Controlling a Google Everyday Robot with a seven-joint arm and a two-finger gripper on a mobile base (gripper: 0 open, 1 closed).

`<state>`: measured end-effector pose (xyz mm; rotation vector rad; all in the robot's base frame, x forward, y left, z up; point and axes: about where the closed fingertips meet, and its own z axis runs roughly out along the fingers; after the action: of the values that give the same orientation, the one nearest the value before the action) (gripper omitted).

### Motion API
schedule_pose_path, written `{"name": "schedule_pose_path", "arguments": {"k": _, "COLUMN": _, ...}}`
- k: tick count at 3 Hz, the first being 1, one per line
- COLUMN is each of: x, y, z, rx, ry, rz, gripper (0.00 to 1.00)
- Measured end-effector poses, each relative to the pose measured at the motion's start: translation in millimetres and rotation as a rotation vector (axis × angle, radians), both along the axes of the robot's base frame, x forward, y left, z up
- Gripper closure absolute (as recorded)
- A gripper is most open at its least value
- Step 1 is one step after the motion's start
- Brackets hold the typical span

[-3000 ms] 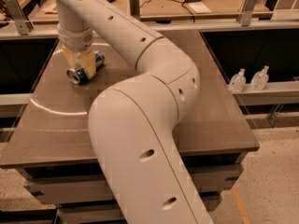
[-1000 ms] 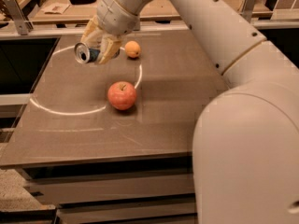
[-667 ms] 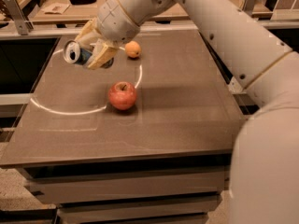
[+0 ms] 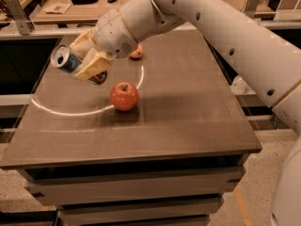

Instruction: Place redbull can upright

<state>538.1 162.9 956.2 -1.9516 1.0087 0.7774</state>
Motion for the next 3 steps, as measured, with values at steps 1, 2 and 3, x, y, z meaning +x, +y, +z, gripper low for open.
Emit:
{"name": "schedule_pose_path", "arguments": {"k": 1, "x": 0, "y": 20, "z": 3, "rx": 0.041, "ry": 0.042, "rz": -0.041, "gripper": 1.0}}
{"name": "schedule_pose_path", "arguments": {"k": 2, "x": 4, "y": 39, "z": 6, "rx": 0.092, "ry": 0.077, "rz": -0.084, "gripper": 1.0}}
{"name": "schedule_pose_path", "arguments": {"k": 3, "x": 12, "y": 54, "z": 2, "rx": 0.155, "ry": 0.118, "rz": -0.122, "gripper": 1.0}}
